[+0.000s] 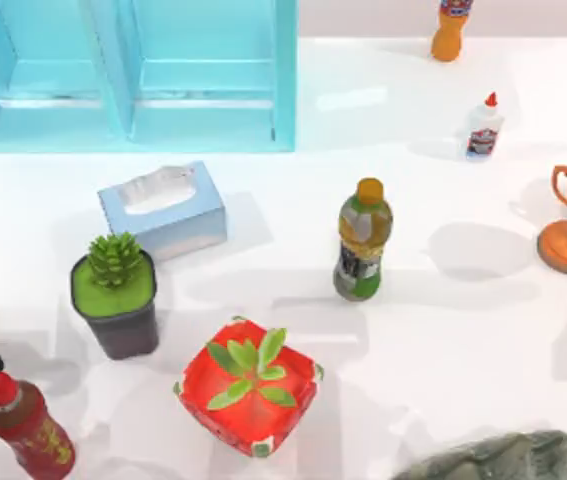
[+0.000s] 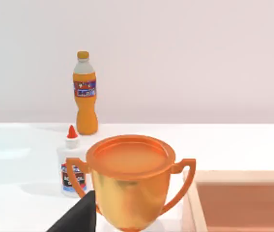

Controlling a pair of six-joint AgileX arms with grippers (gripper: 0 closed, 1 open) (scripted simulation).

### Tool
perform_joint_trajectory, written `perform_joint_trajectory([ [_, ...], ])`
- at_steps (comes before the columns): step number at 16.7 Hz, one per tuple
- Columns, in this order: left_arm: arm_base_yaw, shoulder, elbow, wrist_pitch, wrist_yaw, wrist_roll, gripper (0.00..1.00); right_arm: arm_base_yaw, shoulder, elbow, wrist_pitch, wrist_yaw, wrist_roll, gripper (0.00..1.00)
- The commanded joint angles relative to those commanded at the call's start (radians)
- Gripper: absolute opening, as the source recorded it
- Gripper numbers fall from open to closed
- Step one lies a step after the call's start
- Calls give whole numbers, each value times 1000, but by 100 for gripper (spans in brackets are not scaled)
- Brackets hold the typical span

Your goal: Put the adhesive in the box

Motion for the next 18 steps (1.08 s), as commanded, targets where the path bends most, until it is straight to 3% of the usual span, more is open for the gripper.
perform_joint_trajectory([
  [4, 0, 0, 0, 0, 0, 0, 100, 9, 29, 29, -14, 2, 21, 100],
  [8, 0, 0, 0, 0, 0, 0, 100, 54, 205, 198, -72, 15, 105, 100],
  [18, 0, 0, 0, 0, 0, 0, 100, 184, 1139, 910, -255, 93, 257, 100],
])
